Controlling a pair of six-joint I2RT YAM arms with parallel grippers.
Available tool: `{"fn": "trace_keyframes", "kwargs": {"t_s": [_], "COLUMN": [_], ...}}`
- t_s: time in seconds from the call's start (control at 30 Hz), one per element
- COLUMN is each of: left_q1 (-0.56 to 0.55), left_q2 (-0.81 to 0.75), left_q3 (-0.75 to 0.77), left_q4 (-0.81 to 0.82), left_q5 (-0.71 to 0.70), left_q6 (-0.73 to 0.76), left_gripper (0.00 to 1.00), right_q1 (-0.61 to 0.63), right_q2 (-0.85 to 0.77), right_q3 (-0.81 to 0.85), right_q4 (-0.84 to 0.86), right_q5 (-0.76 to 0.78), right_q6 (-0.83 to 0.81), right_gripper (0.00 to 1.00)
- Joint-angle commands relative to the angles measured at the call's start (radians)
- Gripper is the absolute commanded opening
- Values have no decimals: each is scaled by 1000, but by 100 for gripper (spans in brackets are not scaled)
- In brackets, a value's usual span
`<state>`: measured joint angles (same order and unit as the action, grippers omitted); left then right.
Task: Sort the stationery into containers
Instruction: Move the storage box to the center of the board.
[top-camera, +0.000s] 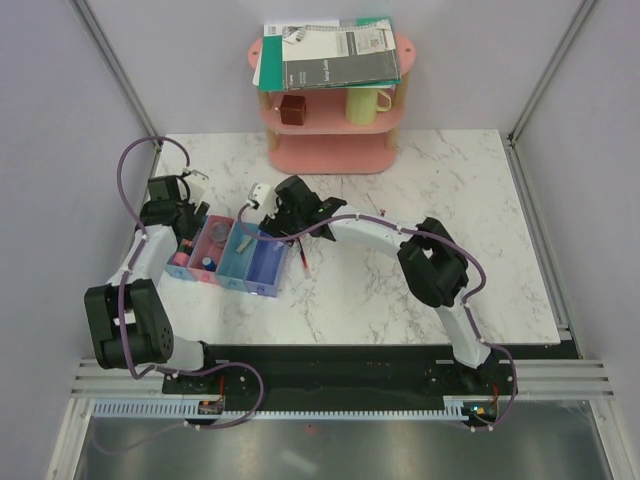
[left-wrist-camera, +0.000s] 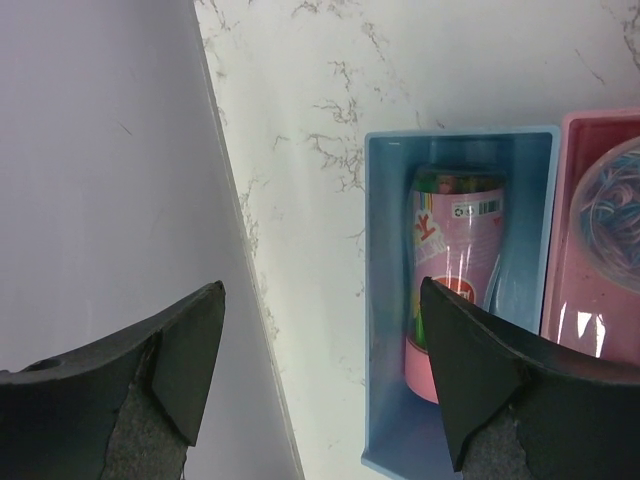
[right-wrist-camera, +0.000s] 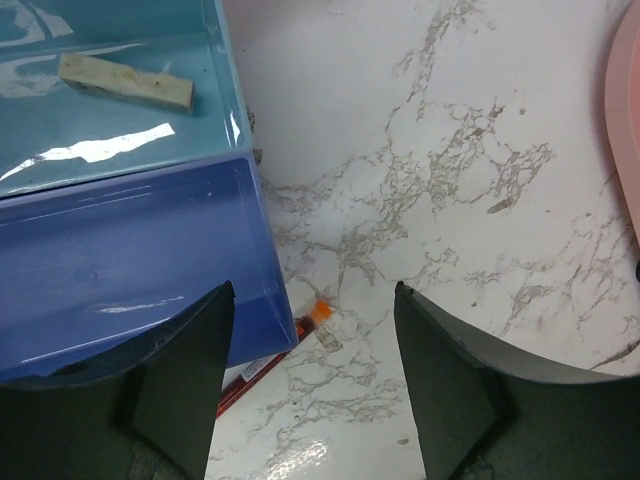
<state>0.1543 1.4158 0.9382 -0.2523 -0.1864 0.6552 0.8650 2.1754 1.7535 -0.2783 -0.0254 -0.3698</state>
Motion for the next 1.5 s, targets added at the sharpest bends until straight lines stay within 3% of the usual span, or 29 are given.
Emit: {"fn": "trace_keyframes", "kwargs": {"t_s": [0.0, 0.37, 0.87, 1.17, 1.47], "left_q1": [5, 5, 5, 2, -12], "left_q2": [31, 74, 95, 84, 80], "left_q3": [37, 4, 7, 53, 91], "left_q4": [70, 33, 22, -45, -110], "left_q5": [-16, 131, 172, 266, 352], "left_q6": [37, 41, 24, -26, -55], "left_gripper": [85, 84, 83, 82, 82], "right_q1": [5, 5, -55, -136, -222], "right_q2": [26, 118, 242, 175, 57], "right_q3": [63, 87, 251, 167, -21], "right_q4": [40, 59, 105, 120, 157], "right_q5": [-13, 111, 297, 332, 341], "right_q6": [8, -38, -139, -143, -139], "right_gripper": [73, 73, 73, 73, 72]}}
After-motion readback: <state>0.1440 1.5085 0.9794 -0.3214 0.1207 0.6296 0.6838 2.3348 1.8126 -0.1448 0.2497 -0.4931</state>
